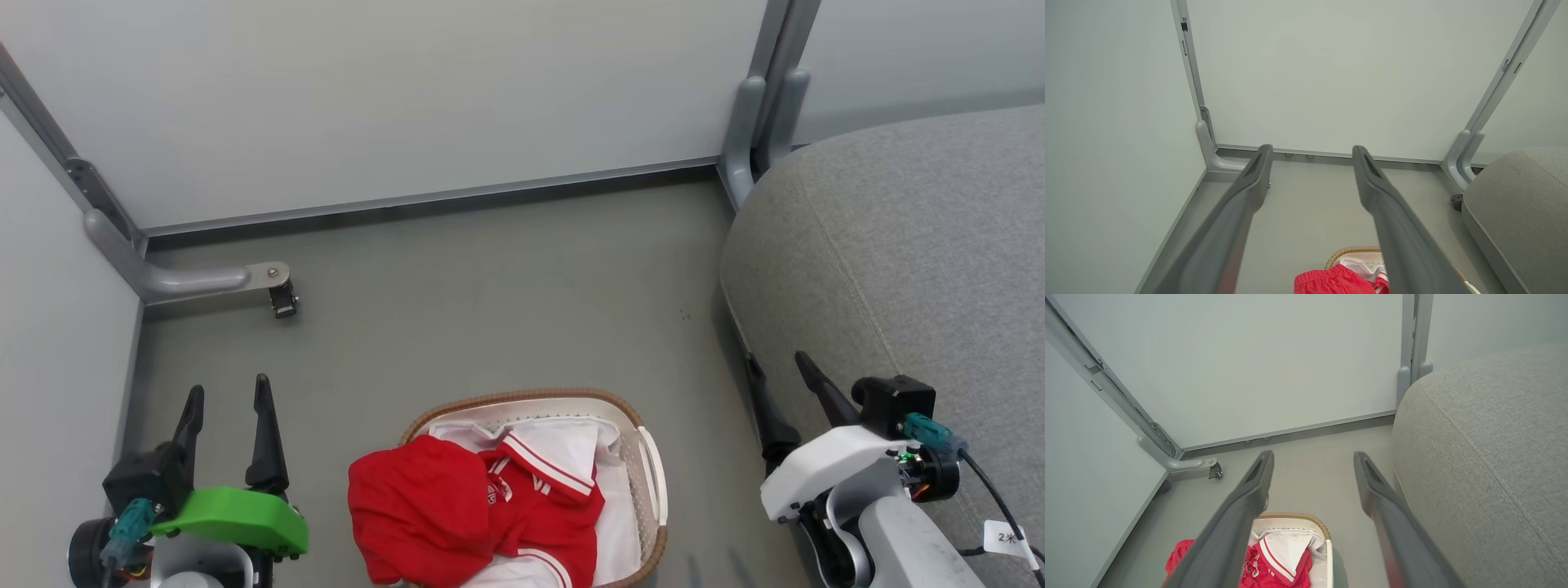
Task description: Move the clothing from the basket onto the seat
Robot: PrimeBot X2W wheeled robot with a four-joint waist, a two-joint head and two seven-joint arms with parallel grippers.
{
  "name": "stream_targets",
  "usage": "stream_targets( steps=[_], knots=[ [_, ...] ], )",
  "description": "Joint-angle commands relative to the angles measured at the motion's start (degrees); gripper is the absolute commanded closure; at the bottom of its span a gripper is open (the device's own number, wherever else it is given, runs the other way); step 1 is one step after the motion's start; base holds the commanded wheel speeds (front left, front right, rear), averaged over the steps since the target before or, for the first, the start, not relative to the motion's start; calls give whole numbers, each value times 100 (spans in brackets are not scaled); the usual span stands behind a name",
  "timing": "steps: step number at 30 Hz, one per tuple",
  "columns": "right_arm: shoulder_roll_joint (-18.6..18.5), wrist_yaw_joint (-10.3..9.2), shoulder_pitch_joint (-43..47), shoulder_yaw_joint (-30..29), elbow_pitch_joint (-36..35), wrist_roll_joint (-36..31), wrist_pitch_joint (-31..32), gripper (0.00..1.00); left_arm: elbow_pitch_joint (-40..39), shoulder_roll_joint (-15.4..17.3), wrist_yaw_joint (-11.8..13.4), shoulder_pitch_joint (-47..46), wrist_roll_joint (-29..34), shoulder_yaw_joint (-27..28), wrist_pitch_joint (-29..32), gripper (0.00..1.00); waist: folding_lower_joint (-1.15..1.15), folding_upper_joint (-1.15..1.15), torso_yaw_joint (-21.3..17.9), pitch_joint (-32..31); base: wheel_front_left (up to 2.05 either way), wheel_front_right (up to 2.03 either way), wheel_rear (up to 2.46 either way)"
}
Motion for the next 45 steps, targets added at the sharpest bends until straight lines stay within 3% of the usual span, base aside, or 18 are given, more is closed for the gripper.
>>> stream_targets(
  steps=[1,12,28,38,45],
  knots=[
    [1,2,-32,-10,4,-169,-61,0,-27,-23,20,-37,146,19,-67,0,0,0,-4,-4,0,0,0],
    [56,1,38,-78,120,-565,-196,0,42,-217,52,160,526,284,-193,0,0,0,-12,-15,0,0,0],
    [36,1,-189,-25,13,-1146,-364,0,240,-416,-355,1,1113,289,-365,0,0,0,-43,413,0,0,0],
    [11,0,-712,78,-261,-1479,-459,0,1094,-449,-492,-873,1102,-717,-454,0,0,0,-298,1568,0,0,0],
    [-27,0,-1063,134,-329,-1387,-457,0,2246,-443,-447,-1748,894,-1613,-447,0,0,0,-490,2355,0,0,0]
  ],
)
